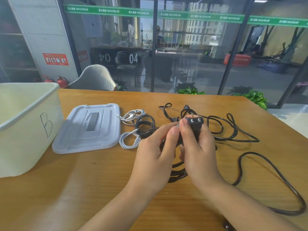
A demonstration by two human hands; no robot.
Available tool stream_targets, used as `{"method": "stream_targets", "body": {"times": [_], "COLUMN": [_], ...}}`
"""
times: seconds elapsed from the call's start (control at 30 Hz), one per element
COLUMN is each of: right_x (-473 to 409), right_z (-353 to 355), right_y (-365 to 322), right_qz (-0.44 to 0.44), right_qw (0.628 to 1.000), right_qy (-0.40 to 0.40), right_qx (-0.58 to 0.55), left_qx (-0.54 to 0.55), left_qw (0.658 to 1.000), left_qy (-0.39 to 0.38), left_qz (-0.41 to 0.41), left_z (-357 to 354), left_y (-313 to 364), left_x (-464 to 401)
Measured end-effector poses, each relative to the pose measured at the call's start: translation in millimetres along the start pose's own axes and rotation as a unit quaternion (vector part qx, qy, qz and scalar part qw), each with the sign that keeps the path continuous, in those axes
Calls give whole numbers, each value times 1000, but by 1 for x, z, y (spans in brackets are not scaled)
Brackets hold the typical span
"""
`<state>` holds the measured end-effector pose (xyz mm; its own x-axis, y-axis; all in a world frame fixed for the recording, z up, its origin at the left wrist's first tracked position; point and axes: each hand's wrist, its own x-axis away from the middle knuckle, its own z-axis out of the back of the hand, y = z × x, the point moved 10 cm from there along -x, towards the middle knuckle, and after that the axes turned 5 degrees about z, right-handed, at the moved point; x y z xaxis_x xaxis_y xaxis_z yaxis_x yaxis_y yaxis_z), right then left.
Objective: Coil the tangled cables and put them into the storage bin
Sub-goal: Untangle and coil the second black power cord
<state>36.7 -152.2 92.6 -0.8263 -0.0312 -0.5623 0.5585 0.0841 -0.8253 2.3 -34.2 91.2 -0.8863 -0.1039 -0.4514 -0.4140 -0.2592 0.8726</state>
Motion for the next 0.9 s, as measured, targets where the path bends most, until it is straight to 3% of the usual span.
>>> {"method": "stream_targets", "body": {"times": [0.13, 0.33, 0.47, 0.63, 0.77, 0.9], "right_x": [1, 7, 9, 7, 3, -1], "right_z": [11, 13, 8, -3, 6, 9], "right_y": [12, 28, 31, 29, 36, 40], "right_qz": [-62, -134, -156, -120, -96, -41], "right_qw": [997, 987, 981, 987, 980, 901], "right_qy": [36, 50, 29, -70, -133, -223], "right_qx": [-38, -79, -109, -82, 114, 369], "left_qx": [37, -11, -10, 8, 52, 149], "left_qw": [999, 999, 999, 1000, 997, 985], "left_qy": [-25, -39, -30, 7, 56, 43], "left_qz": [1, 3, -18, 4, 32, 70], "left_z": [-3, -13, -9, 11, 38, 46], "left_y": [2, 0, 4, -7, -18, -28], "left_x": [4, 8, 6, -3, -13, -18]}}
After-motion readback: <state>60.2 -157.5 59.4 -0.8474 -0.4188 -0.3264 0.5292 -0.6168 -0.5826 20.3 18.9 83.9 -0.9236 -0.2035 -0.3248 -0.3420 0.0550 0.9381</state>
